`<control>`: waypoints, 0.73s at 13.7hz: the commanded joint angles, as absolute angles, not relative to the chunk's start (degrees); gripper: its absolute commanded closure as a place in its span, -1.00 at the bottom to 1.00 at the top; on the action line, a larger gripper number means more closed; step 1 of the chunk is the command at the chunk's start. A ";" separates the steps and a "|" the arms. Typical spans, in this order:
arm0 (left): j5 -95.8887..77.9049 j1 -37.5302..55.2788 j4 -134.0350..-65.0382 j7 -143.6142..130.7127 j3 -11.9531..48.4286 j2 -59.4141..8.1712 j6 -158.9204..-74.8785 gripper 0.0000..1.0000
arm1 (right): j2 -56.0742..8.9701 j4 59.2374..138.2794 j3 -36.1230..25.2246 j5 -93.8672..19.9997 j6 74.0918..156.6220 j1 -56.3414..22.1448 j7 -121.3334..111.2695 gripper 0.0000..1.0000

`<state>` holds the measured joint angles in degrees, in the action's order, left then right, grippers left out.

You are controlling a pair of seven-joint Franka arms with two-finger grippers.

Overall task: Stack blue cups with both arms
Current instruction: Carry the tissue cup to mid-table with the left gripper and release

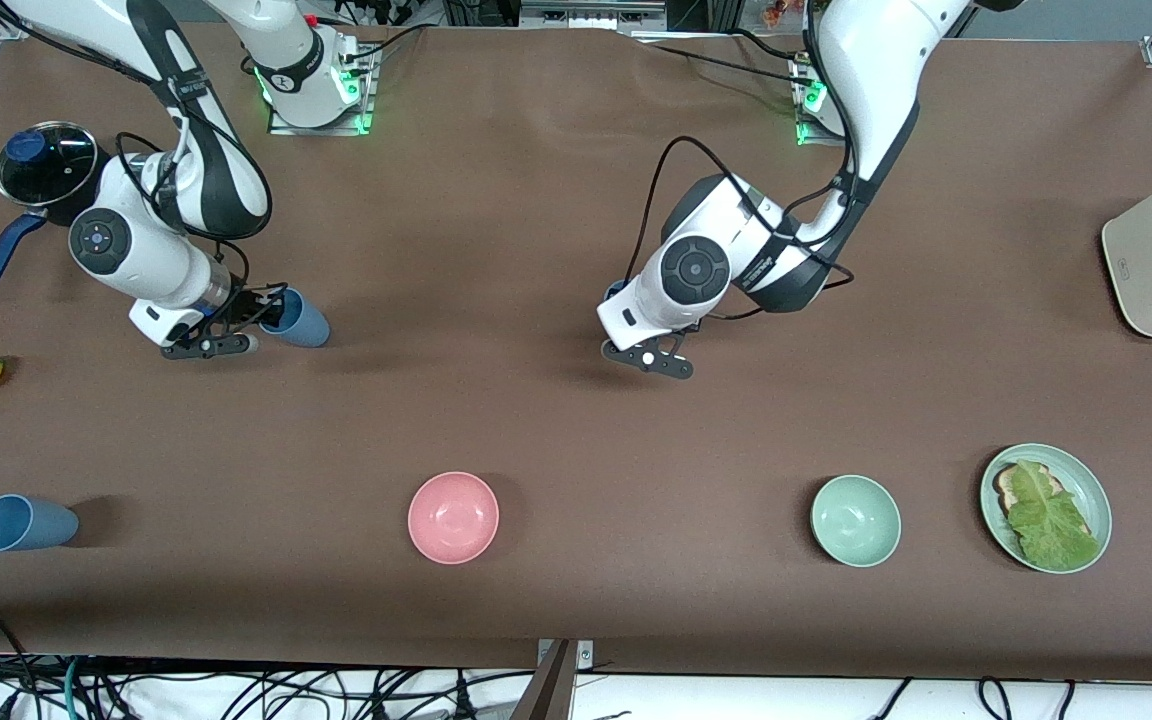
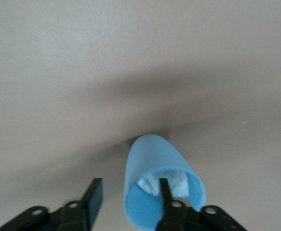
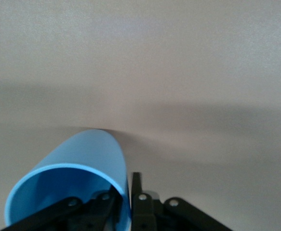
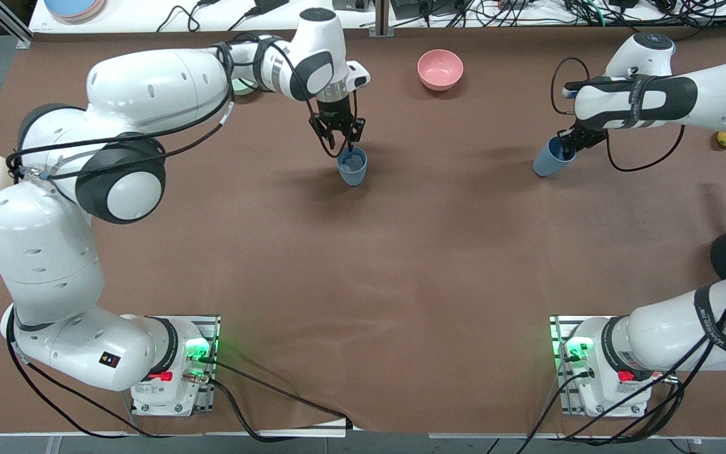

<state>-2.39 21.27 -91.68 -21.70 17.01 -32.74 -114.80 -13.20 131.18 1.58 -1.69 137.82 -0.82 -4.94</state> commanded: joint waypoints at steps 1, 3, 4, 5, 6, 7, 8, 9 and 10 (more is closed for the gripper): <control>-2.37 19.18 -92.37 -22.15 15.56 -23.93 -108.91 -1.00 | -12.66 129.74 2.02 -1.67 135.45 -0.88 -4.83 1.00; -1.15 13.83 -92.29 -21.89 15.38 -18.14 -107.06 -1.00 | -12.31 124.75 2.28 -1.84 128.98 -0.97 -3.96 1.00; 0.16 11.01 -92.29 -21.80 15.47 -15.32 -104.88 -1.00 | -12.48 120.89 2.72 -2.02 124.06 -1.14 -3.69 1.00; 1.31 8.46 -91.68 -21.71 15.38 -13.47 -102.68 -1.00 | -12.83 116.93 4.12 -2.20 119.92 -1.14 -3.34 1.00; 1.93 5.04 -89.23 -21.53 15.38 -12.23 -99.70 -1.00 | -12.83 113.94 5.78 -2.20 117.36 -1.23 -2.12 1.00; 2.28 2.05 -86.08 -21.01 15.47 -12.13 -95.93 -1.00 | -12.83 111.56 7.54 -2.20 116.20 -1.40 -0.28 1.00; 1.50 -1.37 -83.96 -18.92 15.56 -12.04 -93.19 -1.00 | -12.92 109.27 9.47 -2.20 115.32 -1.93 2.61 1.00; 1.32 -3.23 -84.98 -15.24 15.47 -10.30 -92.73 -1.00 | -13.27 106.64 11.41 -2.20 113.92 -2.89 6.20 1.00; 1.49 -2.82 -85.60 -11.64 13.55 -8.02 -92.72 -1.00 | -13.88 104.00 12.73 -2.20 112.17 -4.47 9.72 1.00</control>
